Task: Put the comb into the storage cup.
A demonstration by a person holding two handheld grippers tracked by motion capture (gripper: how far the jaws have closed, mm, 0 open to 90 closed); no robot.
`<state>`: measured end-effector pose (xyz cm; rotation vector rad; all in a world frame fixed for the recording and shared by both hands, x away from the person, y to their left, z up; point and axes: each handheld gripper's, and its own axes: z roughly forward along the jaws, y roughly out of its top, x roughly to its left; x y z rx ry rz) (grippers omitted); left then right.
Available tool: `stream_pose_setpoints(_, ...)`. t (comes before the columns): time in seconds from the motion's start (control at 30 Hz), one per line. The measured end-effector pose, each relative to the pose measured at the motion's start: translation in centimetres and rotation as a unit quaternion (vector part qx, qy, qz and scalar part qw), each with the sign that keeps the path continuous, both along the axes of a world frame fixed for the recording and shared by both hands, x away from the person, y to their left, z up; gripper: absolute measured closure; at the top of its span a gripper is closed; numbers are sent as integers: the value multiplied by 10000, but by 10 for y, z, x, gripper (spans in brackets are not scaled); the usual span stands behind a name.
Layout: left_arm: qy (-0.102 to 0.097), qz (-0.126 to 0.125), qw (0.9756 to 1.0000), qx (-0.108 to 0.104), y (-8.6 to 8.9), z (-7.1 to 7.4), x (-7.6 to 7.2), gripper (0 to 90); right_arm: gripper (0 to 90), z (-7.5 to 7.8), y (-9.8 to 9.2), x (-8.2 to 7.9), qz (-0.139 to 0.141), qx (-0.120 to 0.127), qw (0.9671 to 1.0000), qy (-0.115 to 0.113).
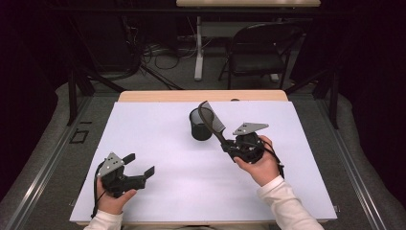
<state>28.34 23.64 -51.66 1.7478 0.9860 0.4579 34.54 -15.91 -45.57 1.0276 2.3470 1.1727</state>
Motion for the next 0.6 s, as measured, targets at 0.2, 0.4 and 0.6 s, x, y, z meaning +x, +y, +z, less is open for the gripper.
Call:
stream_pose_setpoints(0.2,-10,-13,10000,-12,0,0,0,77,726,3,14,-2,107,143,9997,-160)
stream_pose_setpoints(0.4,10,-47,10000,-57,2,1,0,83,726,3,22,-9,146,105,9992,-368)
stream_pose_setpoints(0.6,-50,-73,10000,11,0,1,0,99,726,2,24,-16,183,97,9980,-591)
